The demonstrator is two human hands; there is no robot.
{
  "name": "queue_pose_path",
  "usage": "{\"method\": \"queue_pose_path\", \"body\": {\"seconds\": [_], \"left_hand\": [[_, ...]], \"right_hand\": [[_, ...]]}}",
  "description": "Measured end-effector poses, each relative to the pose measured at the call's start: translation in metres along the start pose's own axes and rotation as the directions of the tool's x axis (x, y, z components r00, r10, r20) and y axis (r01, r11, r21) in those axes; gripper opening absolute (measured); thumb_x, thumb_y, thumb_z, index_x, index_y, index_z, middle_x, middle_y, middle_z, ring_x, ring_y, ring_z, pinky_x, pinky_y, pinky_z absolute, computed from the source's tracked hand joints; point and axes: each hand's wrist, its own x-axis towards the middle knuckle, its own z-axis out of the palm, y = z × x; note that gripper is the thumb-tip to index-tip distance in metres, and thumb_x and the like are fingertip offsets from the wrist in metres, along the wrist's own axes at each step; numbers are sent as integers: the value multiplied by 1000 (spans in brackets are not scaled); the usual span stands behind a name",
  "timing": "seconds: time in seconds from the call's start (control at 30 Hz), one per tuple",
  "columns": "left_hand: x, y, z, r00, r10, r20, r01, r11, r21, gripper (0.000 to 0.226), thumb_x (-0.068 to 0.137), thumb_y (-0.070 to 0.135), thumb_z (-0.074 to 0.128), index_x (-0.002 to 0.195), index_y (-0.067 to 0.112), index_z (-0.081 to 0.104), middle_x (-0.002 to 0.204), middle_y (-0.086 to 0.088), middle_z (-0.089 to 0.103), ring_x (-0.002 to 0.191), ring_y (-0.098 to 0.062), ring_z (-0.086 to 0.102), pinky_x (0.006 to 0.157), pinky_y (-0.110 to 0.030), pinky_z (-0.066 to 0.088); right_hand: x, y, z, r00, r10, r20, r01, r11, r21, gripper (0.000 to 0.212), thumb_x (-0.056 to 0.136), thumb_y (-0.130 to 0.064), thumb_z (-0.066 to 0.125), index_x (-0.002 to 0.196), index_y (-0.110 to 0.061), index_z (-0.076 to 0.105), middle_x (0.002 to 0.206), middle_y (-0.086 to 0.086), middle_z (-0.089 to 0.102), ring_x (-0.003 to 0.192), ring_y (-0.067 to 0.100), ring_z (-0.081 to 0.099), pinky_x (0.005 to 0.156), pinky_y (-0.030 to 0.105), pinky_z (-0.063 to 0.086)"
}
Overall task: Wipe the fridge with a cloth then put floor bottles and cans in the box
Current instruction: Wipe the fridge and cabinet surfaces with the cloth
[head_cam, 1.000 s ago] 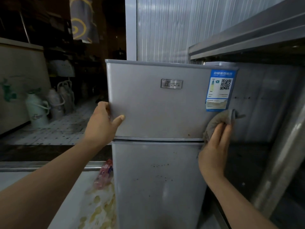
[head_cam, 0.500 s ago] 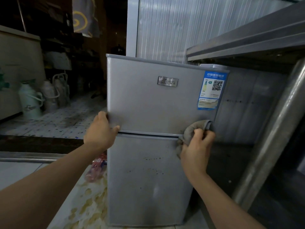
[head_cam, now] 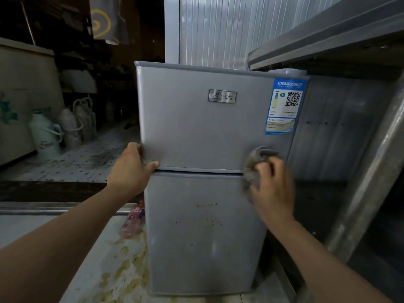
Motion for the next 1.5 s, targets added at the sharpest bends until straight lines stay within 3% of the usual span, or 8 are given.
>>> {"method": "queue_pose_path", "body": {"seconds": [0.13,0.23,0.43,0.6,0.83,1.13,1.37,1.5], "left_hand": [[0,-1,2,1000,21,-18,-21,1000,-11,39,84,33,66,109,15,43,106,-6,57,83,-20,50,70,-34,42],[0,-2,3,998,46,-42,-46,999,3,39,83,32,66,110,14,43,106,-5,57,83,-20,50,69,-34,41],[3,-6,1,995,94,-33,-94,996,5,38,83,35,66,104,15,43,96,1,50,83,-21,50,69,-34,42],[5,-10,-2,994,110,-12,-110,994,-20,37,81,36,68,97,20,39,93,1,52,81,-22,52,67,-34,40],[0,-9,3,995,76,-71,-81,994,-69,36,81,35,68,100,20,41,93,2,52,83,-23,55,69,-34,43],[-2,-10,2,993,92,-76,-98,991,-86,39,81,34,68,109,16,47,96,2,54,87,-23,58,75,-39,51],[-2,-12,6,986,117,-119,-128,988,-86,35,82,36,66,108,19,49,96,6,53,83,-17,54,69,-33,45],[-1,-20,-3,990,140,-4,-140,982,-127,27,87,21,60,114,21,53,109,2,58,92,-19,58,78,-33,47]], "right_hand": [[-3,8,5,965,263,-17,-261,961,92,37,65,5,71,97,-2,55,120,24,46,102,44,47,83,50,44],[-6,-25,17,937,342,-71,-327,931,164,29,69,7,65,96,0,54,115,28,48,98,45,47,84,48,38],[-11,-125,42,993,14,-120,-3,996,94,4,87,-13,63,86,-9,62,97,19,60,73,33,52,63,41,46],[-17,-80,41,981,-148,-128,150,989,5,21,85,-19,54,106,-17,55,112,13,55,86,33,56,66,39,42],[-19,4,25,982,134,-132,-132,991,24,31,75,2,64,105,-1,57,118,25,50,97,43,52,77,48,44],[-13,-21,31,841,468,-270,-393,873,289,33,71,10,49,104,4,50,119,29,44,104,43,44,92,43,31],[-20,-99,47,950,242,-197,-199,956,215,16,84,4,54,100,1,55,115,26,49,93,41,48,77,47,43],[-17,-162,56,983,39,-181,-23,996,92,10,87,1,53,92,-3,62,104,24,60,76,36,53,66,43,47]]}}
